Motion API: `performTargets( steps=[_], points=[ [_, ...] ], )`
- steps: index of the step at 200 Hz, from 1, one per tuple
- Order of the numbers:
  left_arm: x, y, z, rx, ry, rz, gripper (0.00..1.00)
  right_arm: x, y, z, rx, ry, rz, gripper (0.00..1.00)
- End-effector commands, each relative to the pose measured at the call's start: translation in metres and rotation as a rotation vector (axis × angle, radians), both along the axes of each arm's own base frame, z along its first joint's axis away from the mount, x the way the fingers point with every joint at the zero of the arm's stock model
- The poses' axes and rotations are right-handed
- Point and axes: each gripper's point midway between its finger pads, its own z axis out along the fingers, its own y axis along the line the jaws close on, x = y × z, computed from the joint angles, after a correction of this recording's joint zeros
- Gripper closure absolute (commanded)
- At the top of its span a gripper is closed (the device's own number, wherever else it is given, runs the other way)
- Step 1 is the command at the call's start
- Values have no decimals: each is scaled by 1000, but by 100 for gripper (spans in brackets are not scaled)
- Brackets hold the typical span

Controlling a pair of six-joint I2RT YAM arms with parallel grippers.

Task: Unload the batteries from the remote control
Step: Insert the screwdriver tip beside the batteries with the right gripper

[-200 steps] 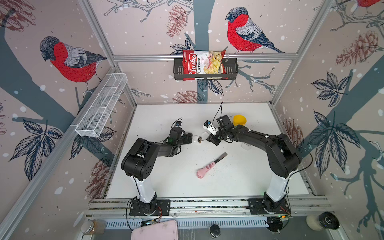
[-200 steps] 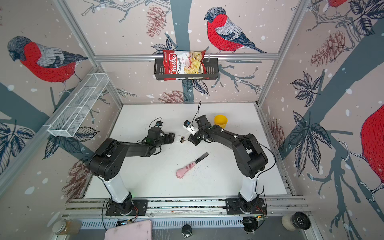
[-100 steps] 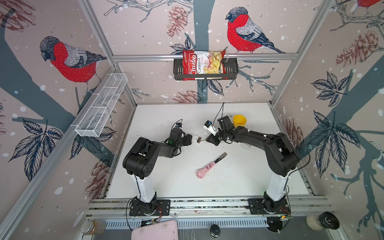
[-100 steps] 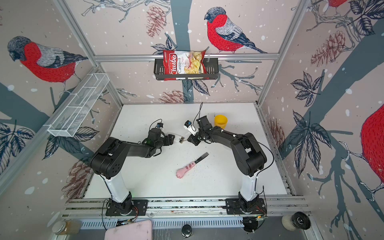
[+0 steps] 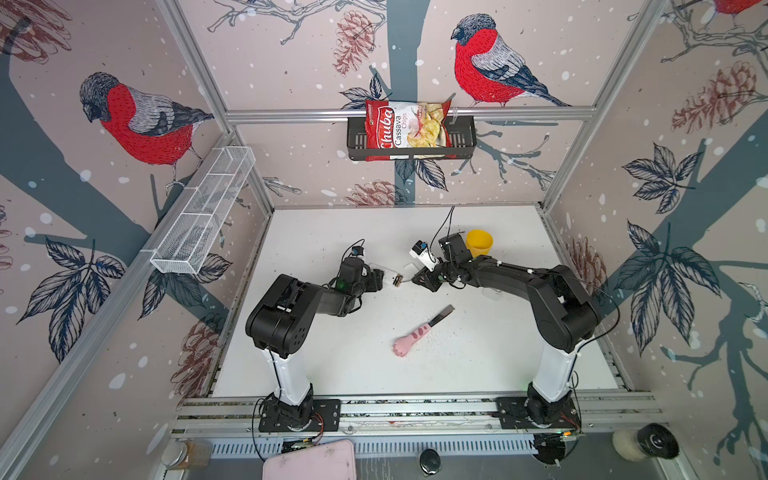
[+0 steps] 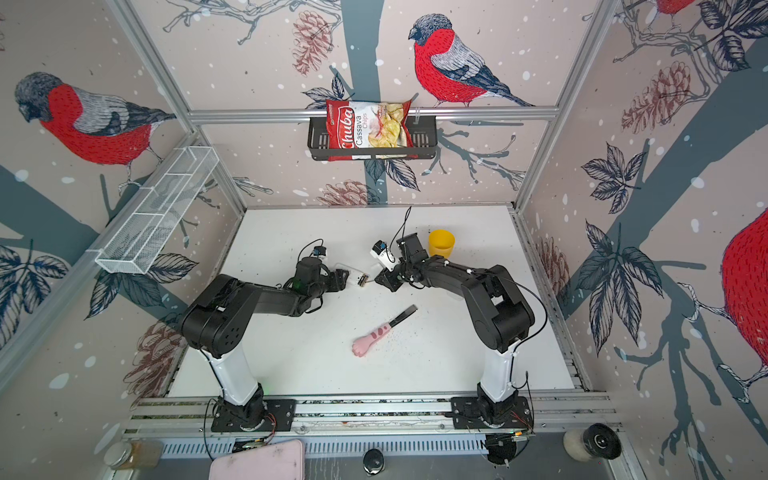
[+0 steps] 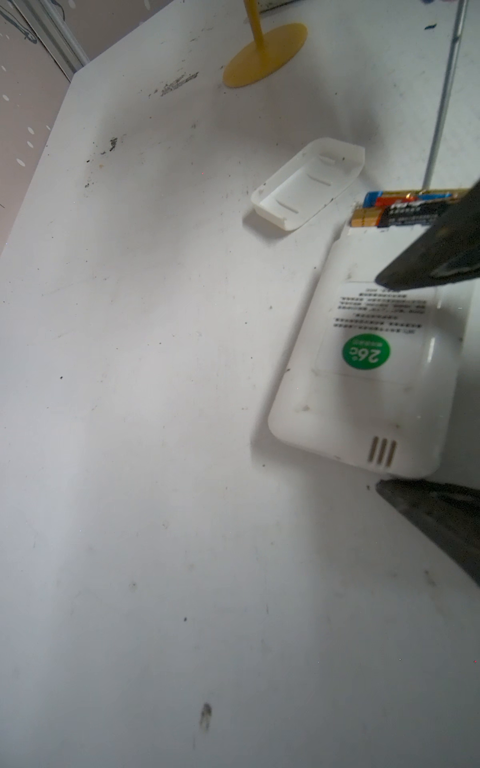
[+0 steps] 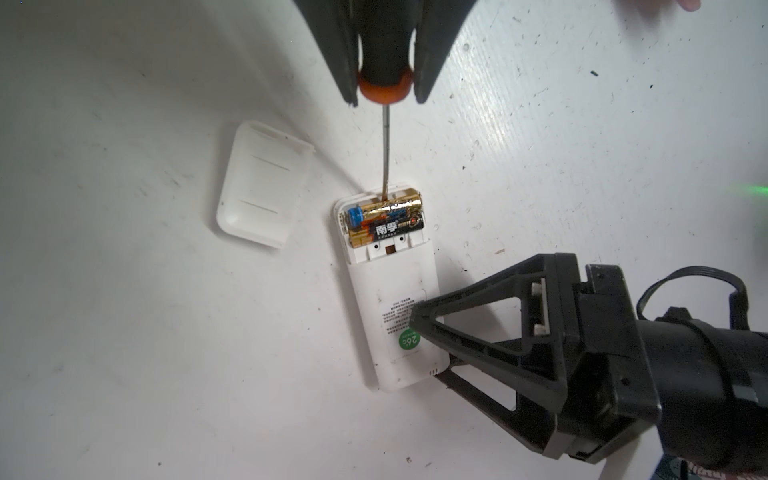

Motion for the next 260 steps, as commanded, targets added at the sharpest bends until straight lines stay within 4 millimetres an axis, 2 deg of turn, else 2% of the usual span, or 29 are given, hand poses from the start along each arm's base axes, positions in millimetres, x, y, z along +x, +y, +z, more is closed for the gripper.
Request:
performTargets(
  steps=[1, 127, 203, 260],
  points=[
    [-3, -1, 0, -20, 12, -1, 29, 2, 5, 8, 46, -19, 8, 100],
    [-6, 2, 2, -12, 5, 2, 30, -3, 0, 7, 69, -13, -2, 100],
    [-6, 3, 1, -3, 7, 0, 31, 0, 1, 14, 131, -3, -2, 100],
    [-4, 3, 1, 10, 4, 0, 31, -4, -8, -1, 160, 32, -14, 100]
  ],
)
